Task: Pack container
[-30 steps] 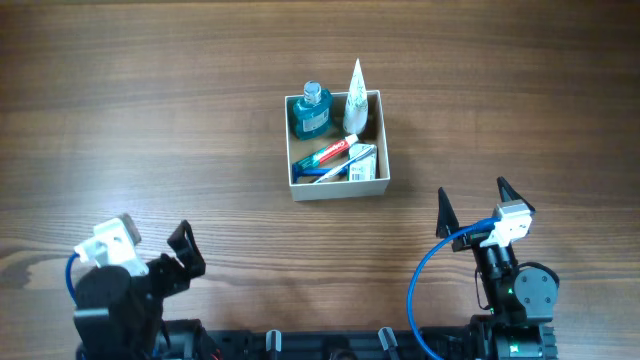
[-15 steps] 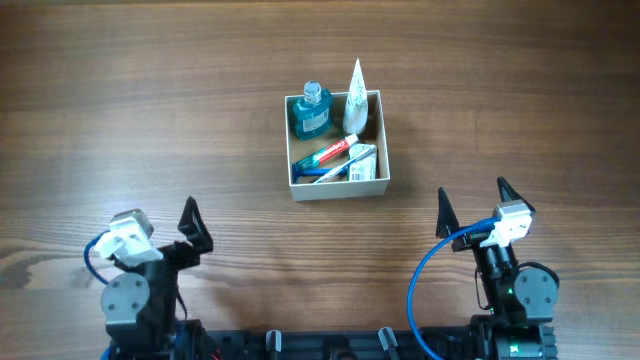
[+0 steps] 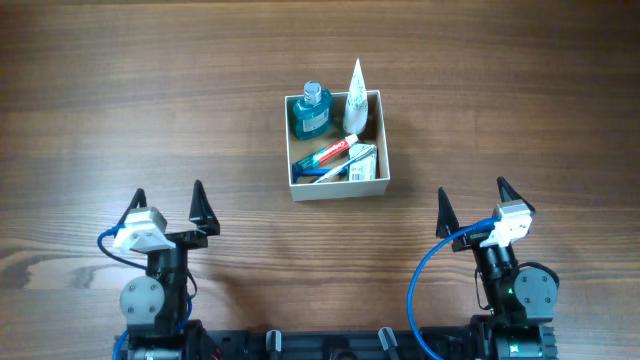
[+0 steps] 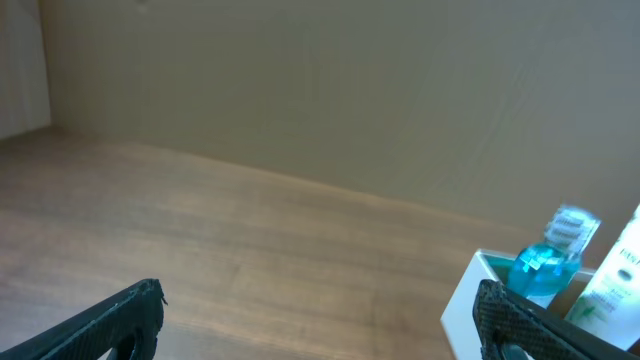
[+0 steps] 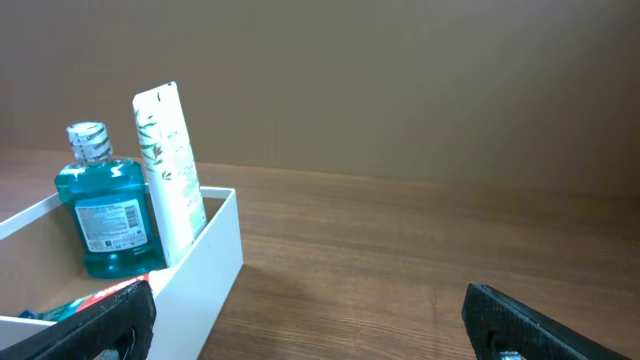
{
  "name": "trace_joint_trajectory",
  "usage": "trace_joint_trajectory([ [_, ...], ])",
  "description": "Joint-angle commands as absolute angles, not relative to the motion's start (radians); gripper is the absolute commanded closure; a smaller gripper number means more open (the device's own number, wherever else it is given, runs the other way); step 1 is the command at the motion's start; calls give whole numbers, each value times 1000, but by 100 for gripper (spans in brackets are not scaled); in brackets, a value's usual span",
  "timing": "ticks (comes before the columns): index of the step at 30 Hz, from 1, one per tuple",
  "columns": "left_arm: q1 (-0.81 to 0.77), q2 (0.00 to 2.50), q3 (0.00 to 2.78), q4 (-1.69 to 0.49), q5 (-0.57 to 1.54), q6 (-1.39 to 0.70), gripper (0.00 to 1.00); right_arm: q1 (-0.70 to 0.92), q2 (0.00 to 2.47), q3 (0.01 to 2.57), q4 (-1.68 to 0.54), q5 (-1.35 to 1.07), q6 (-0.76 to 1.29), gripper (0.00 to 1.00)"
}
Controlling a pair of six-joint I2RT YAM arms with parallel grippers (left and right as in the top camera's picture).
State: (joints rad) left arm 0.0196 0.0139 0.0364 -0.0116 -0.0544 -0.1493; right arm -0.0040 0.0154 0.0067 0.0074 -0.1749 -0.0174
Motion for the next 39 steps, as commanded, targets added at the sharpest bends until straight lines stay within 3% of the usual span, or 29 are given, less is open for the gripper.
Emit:
trace_joint_trajectory([
  [1, 15, 3, 6, -29, -44, -107, 0, 2, 4, 5, 11, -157, -20, 0],
  [39, 15, 3, 6, -70, -27, -112, 0, 2, 4, 5, 11, -157, -20, 0],
])
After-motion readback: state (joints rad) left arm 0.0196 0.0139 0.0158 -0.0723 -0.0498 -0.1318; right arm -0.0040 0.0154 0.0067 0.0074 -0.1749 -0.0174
